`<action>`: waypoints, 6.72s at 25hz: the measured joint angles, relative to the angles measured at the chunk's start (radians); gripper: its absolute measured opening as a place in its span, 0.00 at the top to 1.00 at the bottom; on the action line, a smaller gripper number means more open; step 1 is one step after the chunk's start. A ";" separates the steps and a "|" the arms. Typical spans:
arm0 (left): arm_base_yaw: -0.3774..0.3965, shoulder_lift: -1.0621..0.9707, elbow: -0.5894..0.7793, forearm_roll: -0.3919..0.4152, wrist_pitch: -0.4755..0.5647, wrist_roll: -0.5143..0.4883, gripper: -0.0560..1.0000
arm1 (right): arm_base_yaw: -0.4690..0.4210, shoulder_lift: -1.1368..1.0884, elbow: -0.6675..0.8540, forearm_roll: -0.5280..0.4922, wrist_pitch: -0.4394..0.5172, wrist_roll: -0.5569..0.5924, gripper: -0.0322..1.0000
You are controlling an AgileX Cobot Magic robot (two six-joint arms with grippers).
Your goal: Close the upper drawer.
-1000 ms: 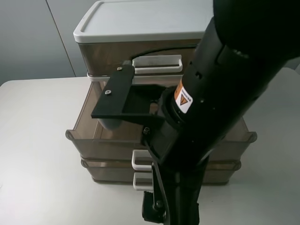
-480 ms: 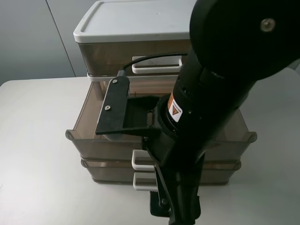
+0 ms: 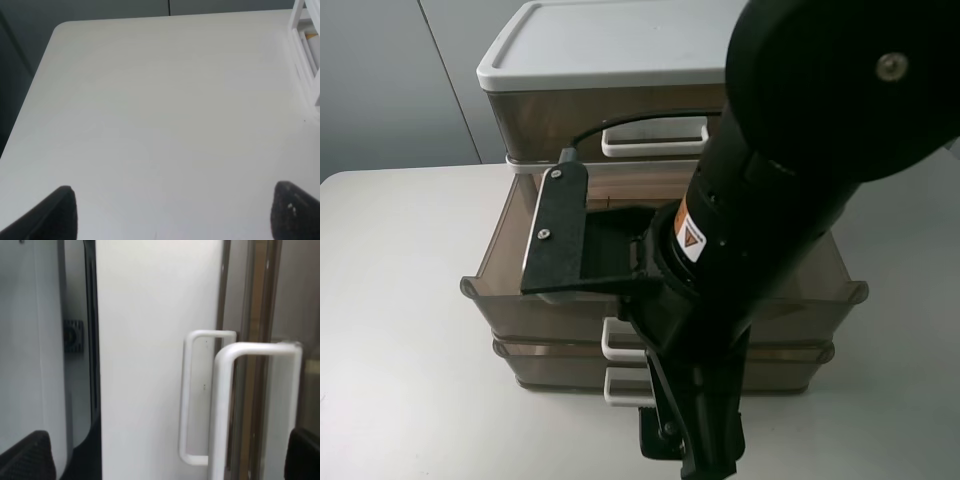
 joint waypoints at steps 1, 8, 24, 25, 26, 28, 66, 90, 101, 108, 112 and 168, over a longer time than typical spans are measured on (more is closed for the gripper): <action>0.000 0.000 0.000 0.000 0.000 0.000 0.25 | 0.000 0.000 0.004 -0.006 0.000 -0.002 0.29; 0.000 0.000 0.000 0.000 0.000 0.000 0.25 | 0.005 0.000 0.016 -0.087 -0.049 -0.002 0.29; 0.000 0.000 0.000 0.000 0.000 0.000 0.25 | 0.005 0.047 0.016 -0.173 -0.185 -0.006 0.29; 0.000 0.000 0.000 0.000 0.000 0.000 0.25 | 0.005 0.049 0.016 -0.180 -0.197 -0.006 0.29; 0.000 0.000 0.000 0.000 0.000 0.000 0.25 | 0.005 0.049 0.016 -0.187 -0.210 -0.006 0.29; 0.000 0.000 0.000 0.000 0.000 0.000 0.25 | 0.005 0.049 0.016 -0.187 -0.238 -0.006 0.29; 0.000 0.000 0.000 0.000 0.000 -0.002 0.25 | -0.070 -0.016 0.037 -0.185 -0.237 0.039 0.29; 0.000 0.000 0.000 0.000 0.000 -0.002 0.25 | -0.089 0.008 0.146 -0.213 -0.295 -0.018 0.29; 0.000 0.000 0.000 0.000 0.000 -0.002 0.25 | -0.127 0.035 0.146 -0.297 -0.374 -0.037 0.29; 0.000 0.000 0.000 0.000 0.000 -0.002 0.25 | -0.152 0.041 0.146 -0.376 -0.440 -0.044 0.29; 0.000 0.000 0.000 0.000 0.000 -0.002 0.25 | -0.165 0.061 0.146 -0.409 -0.448 -0.044 0.29; 0.000 0.000 0.000 0.000 0.000 -0.002 0.25 | -0.244 0.078 0.177 -0.401 -0.537 -0.022 0.29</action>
